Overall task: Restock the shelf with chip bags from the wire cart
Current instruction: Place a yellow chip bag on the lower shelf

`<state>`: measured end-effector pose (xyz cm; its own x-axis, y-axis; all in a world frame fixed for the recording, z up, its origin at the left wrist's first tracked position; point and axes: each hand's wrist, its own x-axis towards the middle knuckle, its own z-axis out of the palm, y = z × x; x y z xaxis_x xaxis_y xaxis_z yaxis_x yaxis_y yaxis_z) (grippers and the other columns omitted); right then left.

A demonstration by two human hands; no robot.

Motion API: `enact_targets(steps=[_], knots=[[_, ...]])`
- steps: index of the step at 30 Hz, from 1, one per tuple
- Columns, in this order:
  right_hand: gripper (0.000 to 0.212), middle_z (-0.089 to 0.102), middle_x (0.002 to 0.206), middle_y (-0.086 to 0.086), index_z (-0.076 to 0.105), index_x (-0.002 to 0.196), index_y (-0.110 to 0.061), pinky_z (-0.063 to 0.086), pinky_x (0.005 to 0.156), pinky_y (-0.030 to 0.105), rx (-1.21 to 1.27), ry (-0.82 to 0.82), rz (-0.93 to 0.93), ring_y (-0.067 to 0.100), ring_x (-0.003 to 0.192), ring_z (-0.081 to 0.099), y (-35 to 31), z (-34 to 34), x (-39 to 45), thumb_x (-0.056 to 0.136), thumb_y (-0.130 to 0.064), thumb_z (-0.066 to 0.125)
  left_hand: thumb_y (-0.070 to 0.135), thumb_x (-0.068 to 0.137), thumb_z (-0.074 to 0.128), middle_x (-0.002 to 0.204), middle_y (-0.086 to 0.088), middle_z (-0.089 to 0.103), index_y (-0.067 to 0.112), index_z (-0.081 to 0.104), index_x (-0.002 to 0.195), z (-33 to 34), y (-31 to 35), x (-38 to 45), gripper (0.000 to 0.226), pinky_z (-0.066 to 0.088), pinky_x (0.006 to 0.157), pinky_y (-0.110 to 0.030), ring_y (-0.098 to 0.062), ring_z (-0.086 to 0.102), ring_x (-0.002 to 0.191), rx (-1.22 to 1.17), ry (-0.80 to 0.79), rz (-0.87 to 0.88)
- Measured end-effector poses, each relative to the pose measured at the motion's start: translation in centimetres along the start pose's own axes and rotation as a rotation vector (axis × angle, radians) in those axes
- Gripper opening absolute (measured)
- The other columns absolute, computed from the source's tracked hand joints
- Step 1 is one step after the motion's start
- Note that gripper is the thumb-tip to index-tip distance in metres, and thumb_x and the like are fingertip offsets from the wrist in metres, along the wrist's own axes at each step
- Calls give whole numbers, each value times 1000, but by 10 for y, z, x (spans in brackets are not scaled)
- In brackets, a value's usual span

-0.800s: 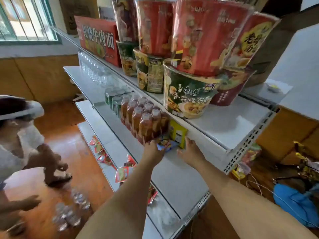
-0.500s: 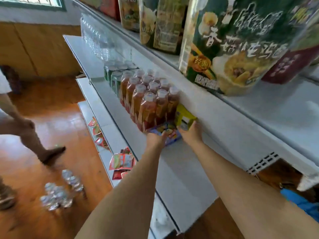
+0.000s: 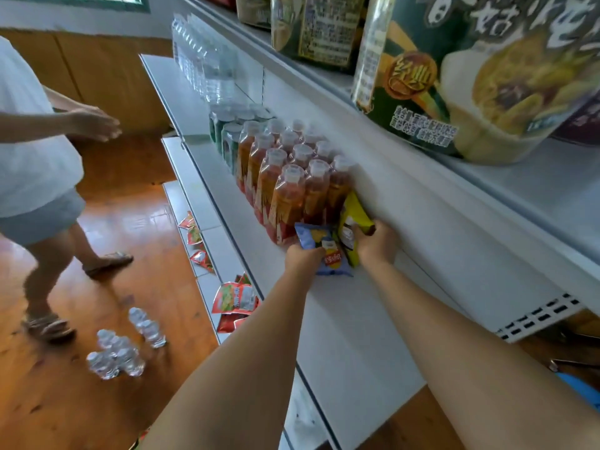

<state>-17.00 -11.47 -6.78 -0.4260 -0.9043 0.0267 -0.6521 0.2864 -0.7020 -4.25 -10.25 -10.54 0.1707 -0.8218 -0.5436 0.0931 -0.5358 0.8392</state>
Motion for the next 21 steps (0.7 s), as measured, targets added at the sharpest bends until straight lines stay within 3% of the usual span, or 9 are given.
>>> enact_targets(steps=[5,8,12,14,17,19,21], knots=[[42,54,127,25,53,124,7,27,90,30,-25,63,-86,33,121,48,-18,-32,-43,98,-27,49,17,83,65,111,-12,61,14,54,116,-17,3,-22,35,58,85,-44,-33,63,102,72,23,148],[41,54,127,27,52,124,7,35,93,35,24,67,-100,36,120,50,-33,-45,-65,100,-25,46,16,86,63,91,-4,58,28,47,87,-28,11,-46,20,59,80,-55,-36,65,97,-22,-35,249],[47,56,128,26,48,129,3,44,89,42,-23,-6,-118,40,116,55,-54,-55,-98,99,-34,45,31,76,65,97,-5,59,32,49,88,-38,21,-88,21,57,79,-60,-38,65,100,-85,-157,288],[48,54,134,23,44,133,-2,43,91,40,29,-69,-124,38,119,54,-64,-60,-115,100,-36,42,26,80,66,99,-4,56,34,48,104,-42,26,-103,31,58,83,-55,-33,63,97,-25,-191,275],[49,51,140,20,47,136,-6,39,99,36,137,-145,-67,35,126,50,-82,-76,-139,103,-38,31,35,88,65,123,-8,49,17,32,139,-55,39,-127,63,54,89,-42,-28,55,105,90,-203,159],[59,55,137,18,55,133,-10,40,103,35,242,-197,21,33,124,53,-89,-89,-155,102,-48,23,47,82,70,132,-7,45,19,27,144,-68,45,-143,80,55,88,-39,-28,53,111,89,-224,153],[78,65,125,15,65,122,-16,47,103,40,400,-260,89,31,114,61,-94,-101,-171,92,-69,17,62,61,79,131,-8,52,17,33,142,-83,48,-158,103,58,74,-34,-27,59,109,106,-243,230]])
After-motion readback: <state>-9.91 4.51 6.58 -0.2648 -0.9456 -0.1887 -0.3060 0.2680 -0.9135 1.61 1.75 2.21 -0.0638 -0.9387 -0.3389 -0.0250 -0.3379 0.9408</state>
